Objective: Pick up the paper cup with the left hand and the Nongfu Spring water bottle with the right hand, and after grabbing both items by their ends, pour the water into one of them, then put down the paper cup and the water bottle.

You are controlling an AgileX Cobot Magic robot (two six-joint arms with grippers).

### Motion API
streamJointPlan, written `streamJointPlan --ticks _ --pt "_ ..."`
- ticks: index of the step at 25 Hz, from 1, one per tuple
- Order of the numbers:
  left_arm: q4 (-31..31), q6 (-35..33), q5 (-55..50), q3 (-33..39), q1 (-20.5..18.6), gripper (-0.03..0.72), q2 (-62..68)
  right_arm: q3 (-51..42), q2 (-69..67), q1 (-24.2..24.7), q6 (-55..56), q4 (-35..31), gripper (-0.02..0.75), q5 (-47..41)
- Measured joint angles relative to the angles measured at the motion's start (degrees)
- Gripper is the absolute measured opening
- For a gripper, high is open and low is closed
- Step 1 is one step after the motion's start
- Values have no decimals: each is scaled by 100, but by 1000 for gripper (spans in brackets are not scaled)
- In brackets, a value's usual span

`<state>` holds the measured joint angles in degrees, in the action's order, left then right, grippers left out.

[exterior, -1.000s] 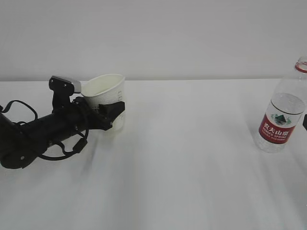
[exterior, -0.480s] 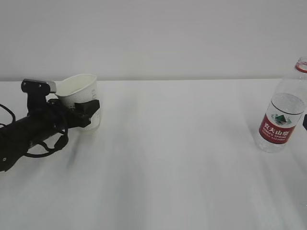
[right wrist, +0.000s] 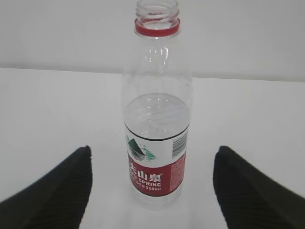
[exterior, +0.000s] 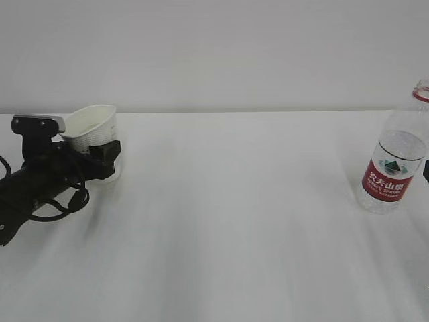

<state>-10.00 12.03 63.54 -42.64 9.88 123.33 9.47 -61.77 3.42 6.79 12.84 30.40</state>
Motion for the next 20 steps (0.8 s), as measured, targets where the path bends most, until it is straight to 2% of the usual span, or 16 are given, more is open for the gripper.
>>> streamJointPlan --ticks 12,20 --pt "644 -275 0 12 0 493 0 240 -570 0 0 0 594 347" --pt "751 -274 0 12 0 493 0 265 -718 0 0 74 594 497"
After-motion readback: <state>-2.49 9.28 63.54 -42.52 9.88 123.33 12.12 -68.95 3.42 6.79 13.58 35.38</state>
